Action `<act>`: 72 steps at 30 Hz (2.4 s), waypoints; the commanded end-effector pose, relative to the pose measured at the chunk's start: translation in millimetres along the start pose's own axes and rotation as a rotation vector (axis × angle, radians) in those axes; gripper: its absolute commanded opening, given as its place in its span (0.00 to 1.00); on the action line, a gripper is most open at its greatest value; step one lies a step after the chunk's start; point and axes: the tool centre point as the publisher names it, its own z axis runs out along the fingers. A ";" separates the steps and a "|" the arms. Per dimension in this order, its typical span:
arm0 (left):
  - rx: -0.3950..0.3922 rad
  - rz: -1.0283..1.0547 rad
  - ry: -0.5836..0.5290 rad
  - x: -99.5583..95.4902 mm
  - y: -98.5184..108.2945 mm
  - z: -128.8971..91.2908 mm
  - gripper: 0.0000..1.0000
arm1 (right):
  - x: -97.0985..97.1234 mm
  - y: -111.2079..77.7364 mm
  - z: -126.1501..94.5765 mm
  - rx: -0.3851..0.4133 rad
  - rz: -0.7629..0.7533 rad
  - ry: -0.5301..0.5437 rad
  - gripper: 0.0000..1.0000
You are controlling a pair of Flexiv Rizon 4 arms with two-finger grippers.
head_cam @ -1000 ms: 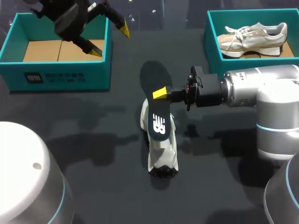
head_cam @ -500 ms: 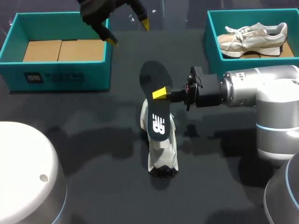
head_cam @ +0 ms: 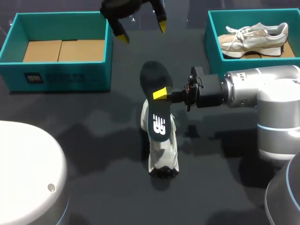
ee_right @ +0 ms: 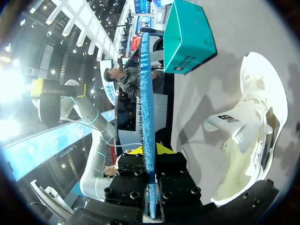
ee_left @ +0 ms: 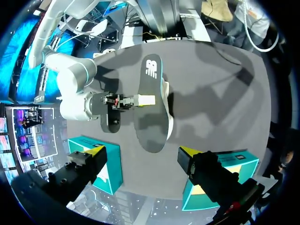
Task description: Take the shoe out of the shoebox, open the shoe tongue, remove and reinsert the insole, then place the shoe into the shoebox
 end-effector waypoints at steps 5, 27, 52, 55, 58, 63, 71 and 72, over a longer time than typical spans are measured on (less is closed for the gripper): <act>-0.009 -0.014 0.119 -8.8 -2.6 2.6 1.00 | -0.3 -0.4 1.5 -0.001 0.000 -0.003 0.00; -0.041 -0.038 0.250 -18.0 -11.8 6.5 1.00 | -0.3 -0.4 1.5 -0.001 0.000 -0.003 0.00; -0.061 -0.161 -0.221 31.2 -22.6 -28.8 1.00 | -0.3 -0.4 1.5 -0.001 0.000 -0.003 0.00; -0.063 -0.155 -0.290 39.7 -22.2 -28.4 1.00 | -0.3 -0.4 1.5 -0.001 0.000 -0.003 0.00; -0.059 -0.151 -0.402 51.7 -19.4 -26.4 1.00 | -0.3 -0.4 1.5 -0.001 0.000 -0.003 0.00; -0.085 -0.138 -0.533 66.2 -21.2 -20.3 1.00 | -0.3 -0.4 1.5 -0.001 0.000 -0.003 0.00; -0.084 -0.128 -0.646 79.3 -22.1 -22.9 1.00 | -0.3 -0.4 1.5 -0.001 0.000 -0.003 0.00; -0.084 -0.128 -0.646 79.3 -22.1 -22.9 1.00 | -0.3 -0.4 1.5 -0.001 0.000 -0.003 0.00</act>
